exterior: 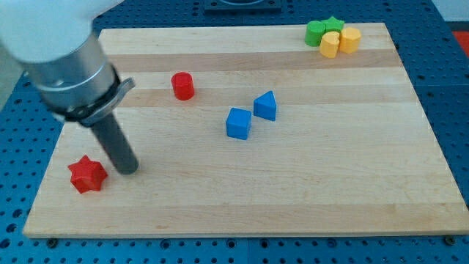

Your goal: Move the red circle into the red star

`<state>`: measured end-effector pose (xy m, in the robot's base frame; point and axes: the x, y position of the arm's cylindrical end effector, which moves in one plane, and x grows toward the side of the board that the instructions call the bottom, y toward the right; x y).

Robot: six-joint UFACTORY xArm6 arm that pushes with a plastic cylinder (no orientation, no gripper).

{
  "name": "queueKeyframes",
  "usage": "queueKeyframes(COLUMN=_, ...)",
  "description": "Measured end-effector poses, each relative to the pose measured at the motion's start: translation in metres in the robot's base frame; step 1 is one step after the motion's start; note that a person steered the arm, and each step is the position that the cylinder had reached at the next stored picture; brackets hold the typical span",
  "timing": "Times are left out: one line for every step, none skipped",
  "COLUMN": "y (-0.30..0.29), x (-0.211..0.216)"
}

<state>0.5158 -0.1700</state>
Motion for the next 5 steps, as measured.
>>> queueKeyframes(y=-0.006, x=-0.018)
queueKeyframes(y=-0.024, x=0.012)
queueKeyframes(y=-0.031, x=0.026)
queueKeyframes(y=-0.031, x=0.000)
queueKeyframes(y=-0.037, x=-0.045)
